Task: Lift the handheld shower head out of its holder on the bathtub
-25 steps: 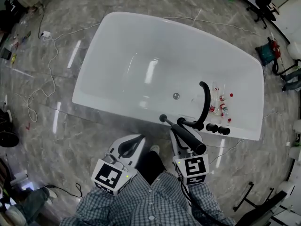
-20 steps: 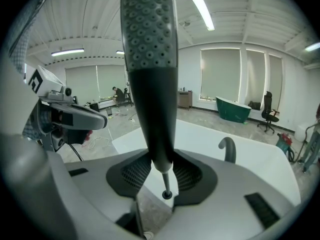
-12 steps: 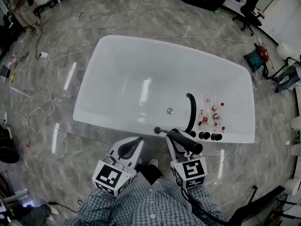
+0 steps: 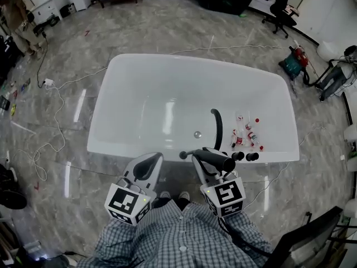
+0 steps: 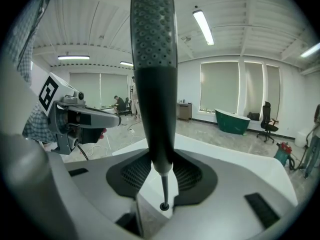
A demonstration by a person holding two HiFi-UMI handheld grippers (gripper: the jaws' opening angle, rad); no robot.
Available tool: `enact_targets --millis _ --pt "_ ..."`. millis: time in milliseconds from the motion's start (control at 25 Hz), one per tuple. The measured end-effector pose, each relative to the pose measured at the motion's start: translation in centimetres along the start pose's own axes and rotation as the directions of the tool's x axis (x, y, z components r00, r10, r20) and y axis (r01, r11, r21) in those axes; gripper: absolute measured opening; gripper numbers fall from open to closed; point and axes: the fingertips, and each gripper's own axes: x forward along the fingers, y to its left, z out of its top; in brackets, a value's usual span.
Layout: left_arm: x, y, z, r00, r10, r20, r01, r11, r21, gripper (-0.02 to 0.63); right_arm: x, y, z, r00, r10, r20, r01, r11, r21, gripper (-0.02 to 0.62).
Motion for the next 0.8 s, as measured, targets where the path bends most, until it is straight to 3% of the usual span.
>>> enact_targets --millis 800 --pt "-1.3 -1.2 1.6 0.998 0.007 0.065 -0.011 0.999 0.053 0.002 -3.0 -0.7 2.4 0.996 -0.023 0.089 0.026 0.999 -0.038 0.127"
